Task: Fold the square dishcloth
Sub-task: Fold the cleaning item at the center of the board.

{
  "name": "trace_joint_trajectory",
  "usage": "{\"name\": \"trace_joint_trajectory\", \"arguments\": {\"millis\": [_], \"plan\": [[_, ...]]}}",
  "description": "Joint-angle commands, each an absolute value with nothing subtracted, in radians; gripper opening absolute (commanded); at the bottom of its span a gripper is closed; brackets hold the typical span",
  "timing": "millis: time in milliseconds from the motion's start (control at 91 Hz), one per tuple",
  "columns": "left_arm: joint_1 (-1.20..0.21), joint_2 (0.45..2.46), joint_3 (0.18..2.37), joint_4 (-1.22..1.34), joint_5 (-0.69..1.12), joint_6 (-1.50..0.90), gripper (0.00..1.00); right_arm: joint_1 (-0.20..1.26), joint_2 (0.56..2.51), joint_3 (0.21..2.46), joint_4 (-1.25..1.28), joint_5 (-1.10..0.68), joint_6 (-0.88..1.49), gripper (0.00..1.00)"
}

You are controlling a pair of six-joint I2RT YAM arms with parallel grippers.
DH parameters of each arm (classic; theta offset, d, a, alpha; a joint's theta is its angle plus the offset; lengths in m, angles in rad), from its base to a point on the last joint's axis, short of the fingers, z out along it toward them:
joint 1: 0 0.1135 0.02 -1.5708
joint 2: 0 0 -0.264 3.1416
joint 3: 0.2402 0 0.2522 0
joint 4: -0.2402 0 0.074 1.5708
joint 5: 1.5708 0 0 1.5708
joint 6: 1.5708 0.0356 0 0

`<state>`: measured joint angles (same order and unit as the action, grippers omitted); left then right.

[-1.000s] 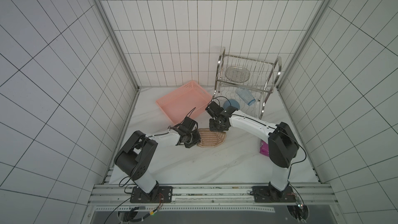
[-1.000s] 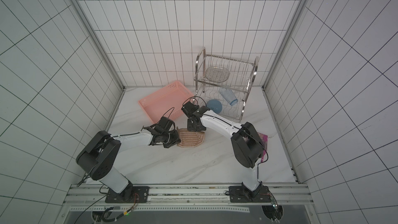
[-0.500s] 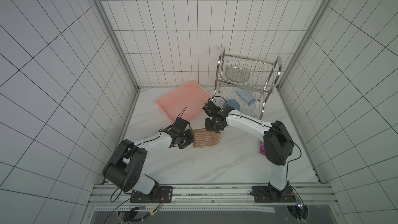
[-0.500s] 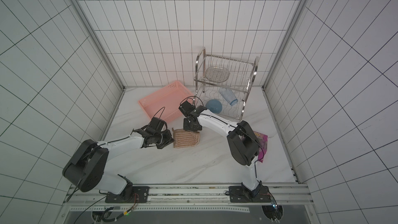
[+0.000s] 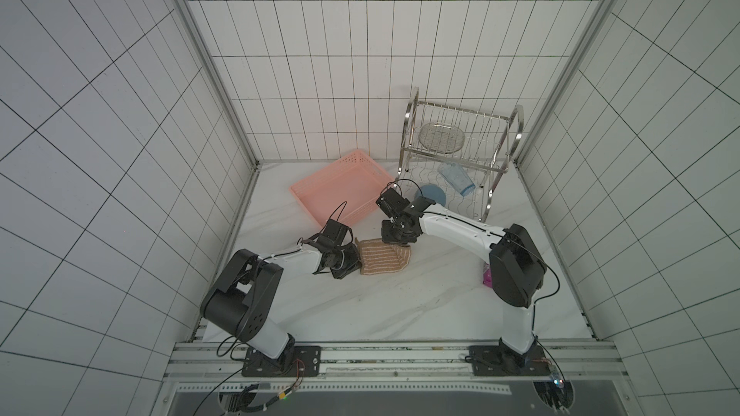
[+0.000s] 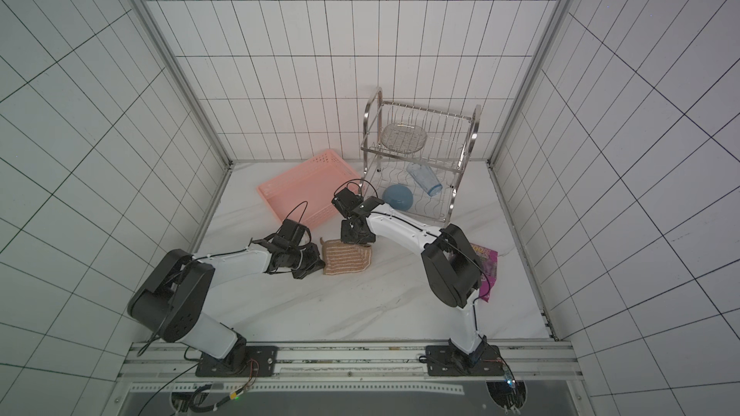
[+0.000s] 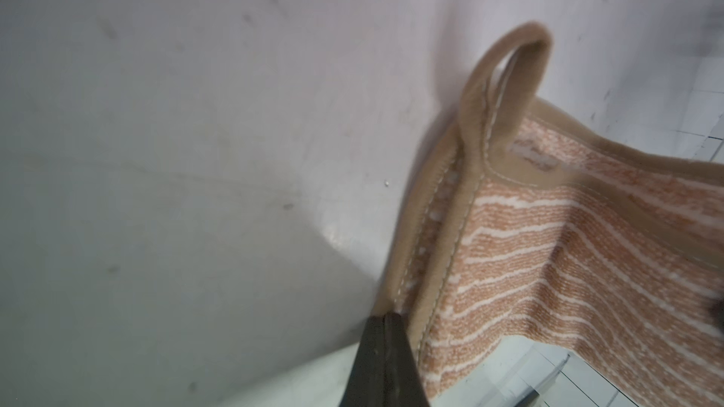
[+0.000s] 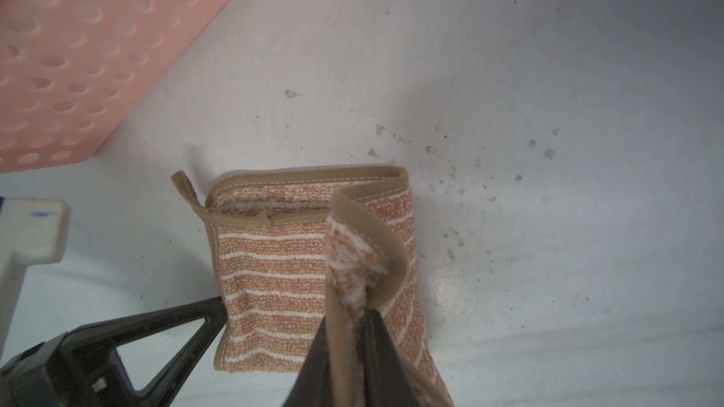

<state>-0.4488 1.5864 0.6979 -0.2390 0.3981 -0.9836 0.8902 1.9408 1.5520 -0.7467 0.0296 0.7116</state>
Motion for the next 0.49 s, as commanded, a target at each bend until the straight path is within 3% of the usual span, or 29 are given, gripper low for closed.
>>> {"name": "trace_joint_trajectory", "arguments": {"millis": [0,484], "plan": [[-0.458,1.634,0.714,-0.189,0.431,-0.972,0.02,0.894,1.909,1.548,-0.773,0.076,0.717,0.16],[-0.532,1.714,0.776,-0.126,0.425,-1.024,0.02,0.843,1.86,1.508,-0.784,0.092,0.717,0.17]]}}
